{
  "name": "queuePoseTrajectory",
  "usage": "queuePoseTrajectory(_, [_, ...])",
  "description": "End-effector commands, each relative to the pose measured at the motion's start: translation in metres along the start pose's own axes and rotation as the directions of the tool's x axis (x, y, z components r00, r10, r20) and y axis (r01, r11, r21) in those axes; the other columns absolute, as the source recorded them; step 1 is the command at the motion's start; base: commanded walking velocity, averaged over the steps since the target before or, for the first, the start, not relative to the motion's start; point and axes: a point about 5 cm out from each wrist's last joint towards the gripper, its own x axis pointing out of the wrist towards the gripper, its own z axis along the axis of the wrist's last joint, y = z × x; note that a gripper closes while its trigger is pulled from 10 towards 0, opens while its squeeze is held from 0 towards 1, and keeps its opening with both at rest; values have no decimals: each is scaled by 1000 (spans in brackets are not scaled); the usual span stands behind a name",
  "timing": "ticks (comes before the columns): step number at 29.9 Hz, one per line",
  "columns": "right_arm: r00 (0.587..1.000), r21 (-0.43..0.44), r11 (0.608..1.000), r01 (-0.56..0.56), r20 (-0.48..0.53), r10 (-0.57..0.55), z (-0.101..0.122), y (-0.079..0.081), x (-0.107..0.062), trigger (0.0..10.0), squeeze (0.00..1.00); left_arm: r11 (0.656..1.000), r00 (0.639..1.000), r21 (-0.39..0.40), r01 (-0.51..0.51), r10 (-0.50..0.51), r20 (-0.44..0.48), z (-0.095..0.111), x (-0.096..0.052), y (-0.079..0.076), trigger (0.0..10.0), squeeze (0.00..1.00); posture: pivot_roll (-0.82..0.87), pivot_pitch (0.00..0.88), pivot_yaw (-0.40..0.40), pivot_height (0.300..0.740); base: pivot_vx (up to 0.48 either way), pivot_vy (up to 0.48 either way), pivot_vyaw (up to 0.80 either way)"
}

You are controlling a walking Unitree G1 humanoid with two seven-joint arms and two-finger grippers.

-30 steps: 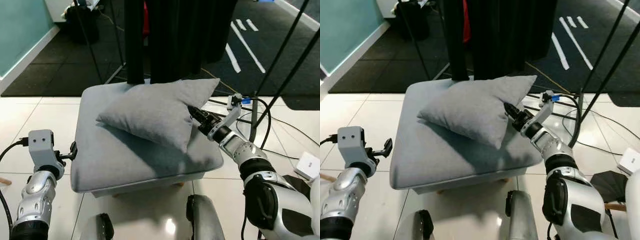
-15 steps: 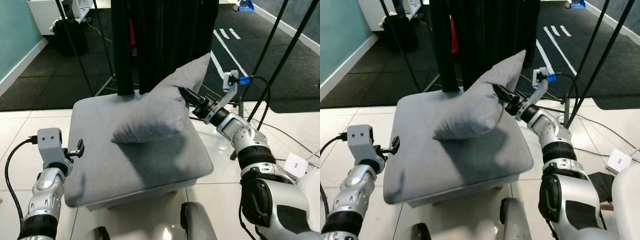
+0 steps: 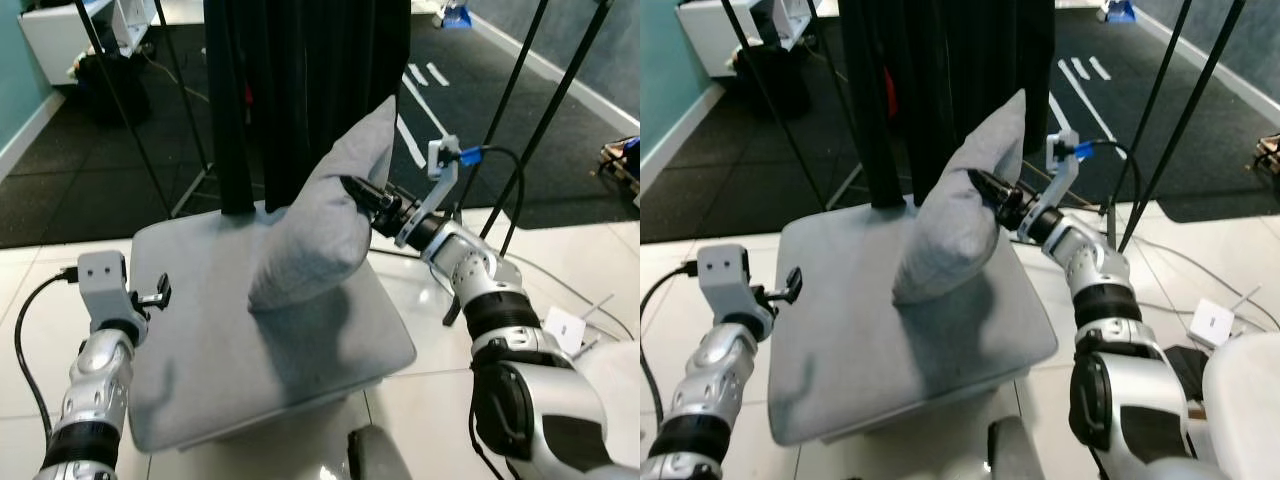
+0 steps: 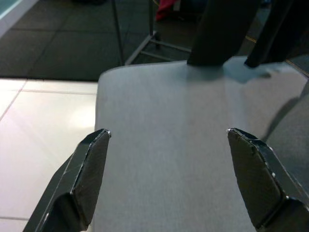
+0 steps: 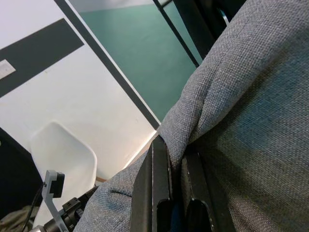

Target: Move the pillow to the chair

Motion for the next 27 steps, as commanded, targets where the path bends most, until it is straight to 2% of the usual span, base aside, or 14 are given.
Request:
queuePoseTrajectory(1, [998,-39,998,-39,41,41,12,8,5,0,0,1000,1000,-11,-21,21,-22,-8,-3,4,10000,0,-203,67,3,631,0,0,0])
queuePoseTrajectory(14, [999,-55,998,-23,37,25,9,11,8,0,0,1000,1000,-9,-18,18,-17,-10,-3,3,10000,0,-206,64,0,691,0,0,0])
queuePoseTrajectory(15, [1000,-60,998,9,29,-7,8,7,7,863,0,1000,1000,-9,-17,17,-18,-10,-3,2,10000,0,-206,65,0,696,0,0,0])
queuePoseTrajectory(17, [999,-64,997,32,24,-31,7,5,6,863,0,1000,1000,-10,-17,17,-19,-11,-3,2,10000,0,-206,65,0,701,0,0,0])
queuePoseTrajectory(18, [997,-71,994,81,14,-80,4,1,5,10000,0,1000,1000,-8,-16,16,-20,-11,-3,2,10000,0,-208,62,0,701,0,0,0])
queuePoseTrajectory(19, [997,-71,994,81,14,-80,4,1,5,10000,0,1000,1000,-8,-16,16,-20,-11,-3,2,10000,0,-208,62,0,701,0,0,0])
queuePoseTrajectory(23, [981,-81,977,196,-2,-196,-3,-12,-4,10000,0,1000,999,2,-20,20,-31,-15,-4,3,10000,0,-208,62,0,701,0,0,0])
queuePoseTrajectory(27, [976,-55,974,218,20,-217,-4,-17,-10,10000,0,1000,999,9,-26,26,-44,-20,-6,6,10000,0,-214,61,10,701,0,0,0])
